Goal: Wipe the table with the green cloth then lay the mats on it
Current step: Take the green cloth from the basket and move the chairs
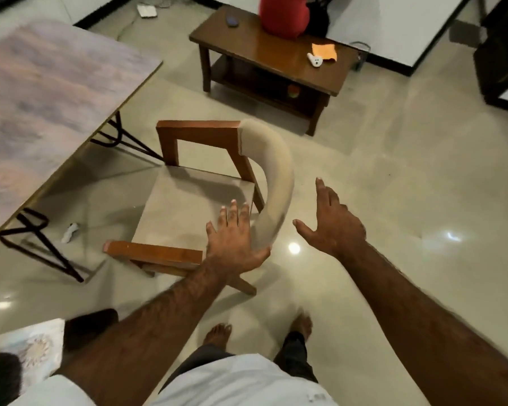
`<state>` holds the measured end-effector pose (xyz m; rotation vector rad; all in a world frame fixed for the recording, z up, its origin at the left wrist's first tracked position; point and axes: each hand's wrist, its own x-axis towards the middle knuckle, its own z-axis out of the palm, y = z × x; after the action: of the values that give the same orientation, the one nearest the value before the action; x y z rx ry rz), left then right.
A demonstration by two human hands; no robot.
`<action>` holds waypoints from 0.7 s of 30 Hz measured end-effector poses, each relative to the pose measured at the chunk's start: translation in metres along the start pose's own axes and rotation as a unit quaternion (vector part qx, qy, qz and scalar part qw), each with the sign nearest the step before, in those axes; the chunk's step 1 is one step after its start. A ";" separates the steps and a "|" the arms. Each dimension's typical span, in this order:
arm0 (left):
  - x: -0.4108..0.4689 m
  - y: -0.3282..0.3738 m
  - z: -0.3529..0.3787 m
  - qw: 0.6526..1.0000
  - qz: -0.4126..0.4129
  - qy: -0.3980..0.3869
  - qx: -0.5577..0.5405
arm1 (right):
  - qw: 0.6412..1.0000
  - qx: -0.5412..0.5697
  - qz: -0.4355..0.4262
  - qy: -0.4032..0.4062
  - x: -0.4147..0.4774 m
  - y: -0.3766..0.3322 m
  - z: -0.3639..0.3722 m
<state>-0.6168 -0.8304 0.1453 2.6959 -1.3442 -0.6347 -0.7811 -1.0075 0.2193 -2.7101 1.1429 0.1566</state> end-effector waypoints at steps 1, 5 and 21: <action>0.007 0.007 0.002 1.000 -0.019 0.000 -0.003 | 1.000 -0.003 -0.019 -0.003 0.016 0.008 -0.002; 0.021 0.035 0.010 0.995 -0.095 -0.009 -0.009 | 0.993 -0.035 -0.109 -0.028 0.075 0.025 -0.011; 0.032 0.067 0.048 0.955 -0.279 0.048 -0.084 | 0.844 -0.243 -0.429 -0.209 0.227 -0.027 -0.033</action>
<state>-0.6685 -0.8908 0.1068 2.9090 -0.4630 -0.6031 -0.6031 -1.1543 0.2163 -3.0619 -0.3231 0.9266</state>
